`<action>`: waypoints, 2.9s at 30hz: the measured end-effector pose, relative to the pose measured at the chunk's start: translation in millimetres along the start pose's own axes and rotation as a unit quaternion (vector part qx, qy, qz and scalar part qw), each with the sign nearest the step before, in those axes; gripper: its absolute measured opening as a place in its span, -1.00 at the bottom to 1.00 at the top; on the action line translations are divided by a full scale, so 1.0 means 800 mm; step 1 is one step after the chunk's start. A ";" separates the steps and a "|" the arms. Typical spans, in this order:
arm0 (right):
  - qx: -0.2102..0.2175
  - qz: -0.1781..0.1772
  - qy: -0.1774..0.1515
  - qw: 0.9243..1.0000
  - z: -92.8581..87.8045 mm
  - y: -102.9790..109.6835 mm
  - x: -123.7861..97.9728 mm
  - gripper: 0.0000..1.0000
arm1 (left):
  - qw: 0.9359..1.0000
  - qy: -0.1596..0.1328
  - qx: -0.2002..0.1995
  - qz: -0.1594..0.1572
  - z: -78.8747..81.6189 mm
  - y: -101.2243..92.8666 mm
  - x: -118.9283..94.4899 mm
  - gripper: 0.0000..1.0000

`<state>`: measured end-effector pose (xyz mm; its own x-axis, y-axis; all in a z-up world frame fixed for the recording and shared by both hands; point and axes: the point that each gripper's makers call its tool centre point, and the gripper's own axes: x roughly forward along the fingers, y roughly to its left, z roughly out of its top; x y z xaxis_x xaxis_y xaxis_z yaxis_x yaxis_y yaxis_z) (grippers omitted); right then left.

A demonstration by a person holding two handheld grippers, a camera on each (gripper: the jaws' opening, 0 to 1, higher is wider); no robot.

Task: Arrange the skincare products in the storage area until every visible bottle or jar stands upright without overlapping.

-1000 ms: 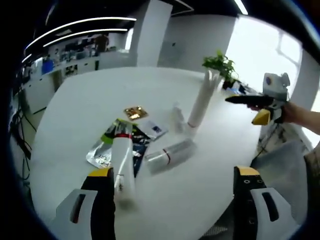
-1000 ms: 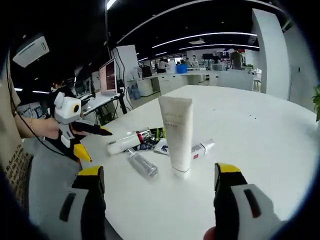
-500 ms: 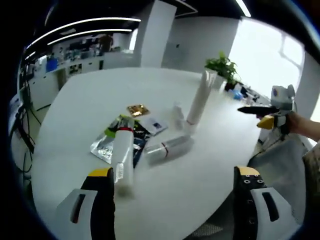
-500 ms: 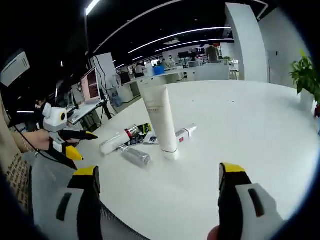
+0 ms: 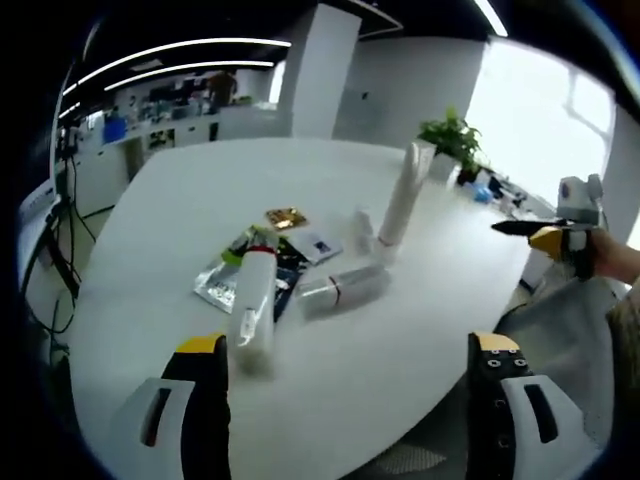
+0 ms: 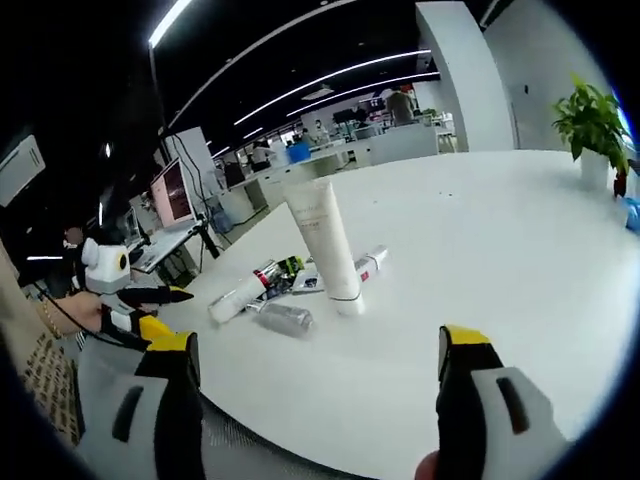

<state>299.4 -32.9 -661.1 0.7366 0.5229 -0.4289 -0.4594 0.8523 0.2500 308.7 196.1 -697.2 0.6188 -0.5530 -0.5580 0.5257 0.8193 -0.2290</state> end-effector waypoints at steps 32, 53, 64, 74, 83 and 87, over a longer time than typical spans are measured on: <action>0.011 -0.006 0.001 1.000 -0.007 -0.005 -0.001 0.93 | 0.997 0.060 0.037 0.010 -0.008 0.011 0.006 0.91; -0.013 -0.007 0.027 1.000 -0.016 -0.004 0.004 0.90 | 0.972 0.216 0.082 0.029 -0.005 0.073 0.062 0.32; 0.006 -0.017 0.021 1.000 -0.015 -0.011 0.004 0.90 | 0.956 0.268 0.110 0.040 0.004 0.093 0.095 -0.07; 0.007 -0.024 0.025 0.999 -0.017 -0.014 0.004 0.89 | 0.945 0.301 0.114 0.050 0.005 0.106 0.114 -0.28; 0.006 -0.028 0.027 0.999 -0.018 -0.015 0.004 0.88 | 0.938 0.324 0.113 0.053 0.004 0.109 0.126 -0.39; 0.006 -0.028 0.027 0.999 -0.018 -0.015 0.003 0.88 | 0.936 0.330 0.107 0.058 0.001 0.111 0.126 -0.39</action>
<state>299.7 -42.0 -677.5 0.7336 0.4728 -0.4881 -0.4117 0.8807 0.2344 418.5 212.6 -772.9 0.2201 -0.1904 -0.9567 0.6259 0.7798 -0.0112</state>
